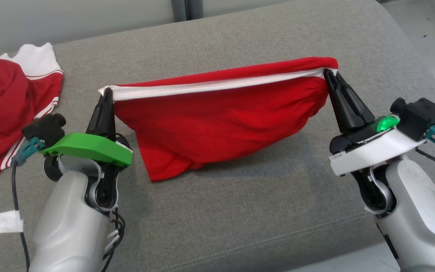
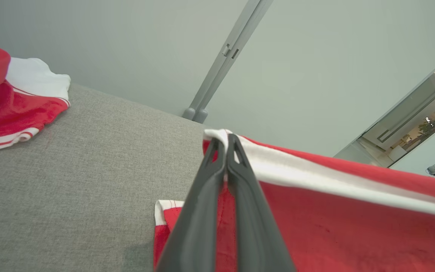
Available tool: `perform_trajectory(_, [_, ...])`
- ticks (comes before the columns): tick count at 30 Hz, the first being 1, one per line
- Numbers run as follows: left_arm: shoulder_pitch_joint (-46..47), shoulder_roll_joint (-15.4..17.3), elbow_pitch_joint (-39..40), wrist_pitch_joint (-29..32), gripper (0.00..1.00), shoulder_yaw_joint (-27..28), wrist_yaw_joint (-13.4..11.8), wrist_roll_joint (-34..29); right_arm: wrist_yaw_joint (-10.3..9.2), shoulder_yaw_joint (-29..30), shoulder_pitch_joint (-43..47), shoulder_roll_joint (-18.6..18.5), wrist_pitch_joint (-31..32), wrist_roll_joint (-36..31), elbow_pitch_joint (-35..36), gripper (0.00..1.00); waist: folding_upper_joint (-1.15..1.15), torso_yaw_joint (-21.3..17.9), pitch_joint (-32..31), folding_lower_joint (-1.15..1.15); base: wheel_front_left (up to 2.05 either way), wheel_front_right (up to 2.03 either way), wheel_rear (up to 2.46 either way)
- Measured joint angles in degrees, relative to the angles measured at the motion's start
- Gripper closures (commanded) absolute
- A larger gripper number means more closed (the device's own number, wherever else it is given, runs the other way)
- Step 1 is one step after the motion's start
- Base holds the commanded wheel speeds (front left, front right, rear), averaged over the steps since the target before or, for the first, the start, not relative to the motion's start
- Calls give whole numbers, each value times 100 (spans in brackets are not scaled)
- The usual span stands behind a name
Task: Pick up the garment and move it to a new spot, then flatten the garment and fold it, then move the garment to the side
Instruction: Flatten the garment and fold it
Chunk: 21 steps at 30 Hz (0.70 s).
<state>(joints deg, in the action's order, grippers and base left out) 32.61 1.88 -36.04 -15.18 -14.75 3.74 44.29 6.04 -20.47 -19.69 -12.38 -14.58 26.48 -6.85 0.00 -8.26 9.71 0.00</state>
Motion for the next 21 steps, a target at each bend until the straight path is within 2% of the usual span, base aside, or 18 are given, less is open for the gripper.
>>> perform_trajectory(1, [-137,-2,127,1,100,56,74,109,1,59,75,8,0,77,86,100,0,14,-38,0,0,0,0])
perform_trajectory(6, [-728,-33,790,36,100,248,135,467,52,119,736,-5,0,447,405,100,0,83,-242,0,0,0,0])
perform_trajectory(9, [-1257,-30,1062,89,100,121,135,490,53,-132,1368,-154,1,687,368,100,0,128,-351,0,0,0,0])
perform_trajectory(14, [-2220,18,1260,414,100,-348,126,458,97,-568,2192,-357,482,1048,265,100,0,172,-393,0,0,0,0])
perform_trajectory(18, [-2281,63,1489,699,100,-627,122,382,100,-677,2096,-432,803,1167,133,100,0,198,-331,0,0,0,0])
perform_trajectory(21, [-1976,75,1515,1138,100,-938,140,338,100,-532,1484,-410,1092,1340,-64,100,0,239,-300,0,0,0,0])
